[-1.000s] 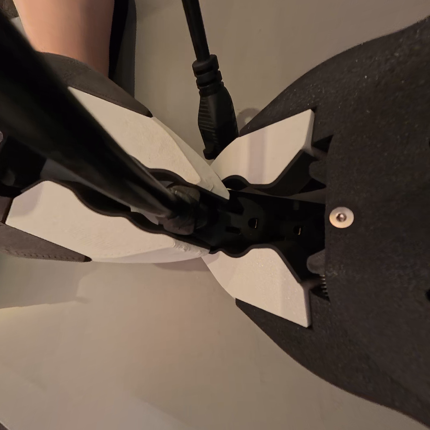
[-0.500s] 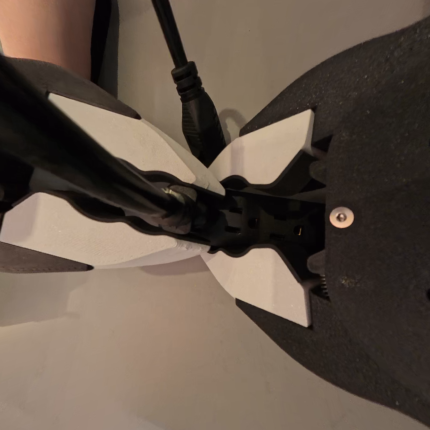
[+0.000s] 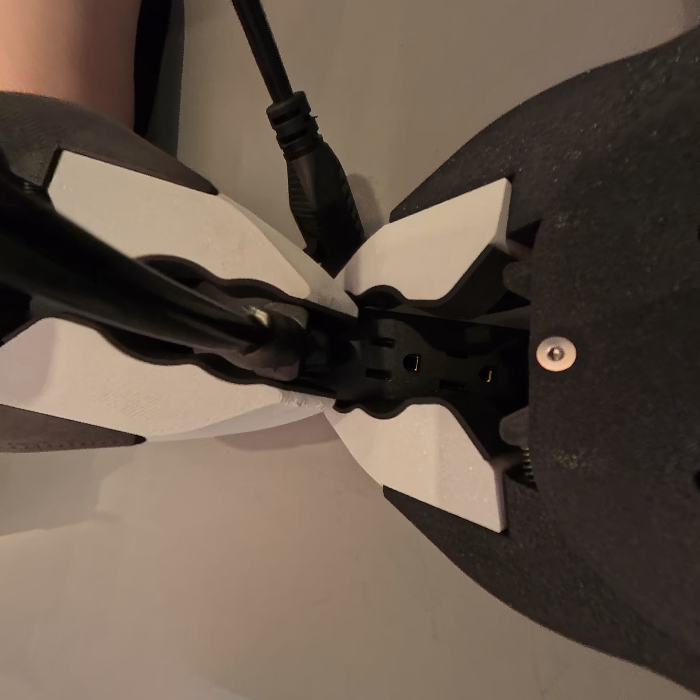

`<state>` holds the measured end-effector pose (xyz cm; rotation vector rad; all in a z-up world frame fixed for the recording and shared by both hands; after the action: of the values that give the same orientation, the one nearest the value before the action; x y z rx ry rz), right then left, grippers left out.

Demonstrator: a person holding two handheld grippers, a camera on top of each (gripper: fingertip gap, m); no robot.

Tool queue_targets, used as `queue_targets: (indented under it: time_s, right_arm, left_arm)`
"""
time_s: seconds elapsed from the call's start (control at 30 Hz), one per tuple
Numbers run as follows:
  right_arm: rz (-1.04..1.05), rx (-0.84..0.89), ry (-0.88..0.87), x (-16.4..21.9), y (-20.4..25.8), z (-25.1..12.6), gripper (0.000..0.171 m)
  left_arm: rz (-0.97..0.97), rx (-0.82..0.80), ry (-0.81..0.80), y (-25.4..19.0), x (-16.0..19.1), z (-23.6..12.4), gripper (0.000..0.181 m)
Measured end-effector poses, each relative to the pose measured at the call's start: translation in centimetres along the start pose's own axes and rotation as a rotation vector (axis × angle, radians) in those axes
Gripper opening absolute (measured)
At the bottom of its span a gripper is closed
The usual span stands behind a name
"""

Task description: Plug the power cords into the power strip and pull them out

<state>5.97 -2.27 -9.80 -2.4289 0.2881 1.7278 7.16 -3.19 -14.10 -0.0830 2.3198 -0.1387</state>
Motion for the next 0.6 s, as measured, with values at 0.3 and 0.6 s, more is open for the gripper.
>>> queue_targets:
  time_s: [0.3, 0.6]
  right_arm:
    - [0.011, 0.013, 0.000, -0.43, -0.04, 0.36, 0.022]
    - [0.018, 0.026, 0.001, -0.18, 0.06, 0.12, 0.021]
  left_arm:
    - [0.002, -0.024, -0.019, 0.22, -0.23, -0.13, 0.046]
    - [-0.001, -0.015, 0.002, 0.14, 0.01, 0.12, 0.047]
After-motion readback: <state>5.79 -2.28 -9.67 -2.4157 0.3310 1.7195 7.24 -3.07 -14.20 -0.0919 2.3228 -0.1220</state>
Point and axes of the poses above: each gripper's, where its closed fingertips meet, z out along the fingers, x out of its underside, y = z × x across the jaws, the point moved 1 cm from there along -z, back along the fingers, and after that the axes turned 1 degree about -z, right-handed, at the moved point
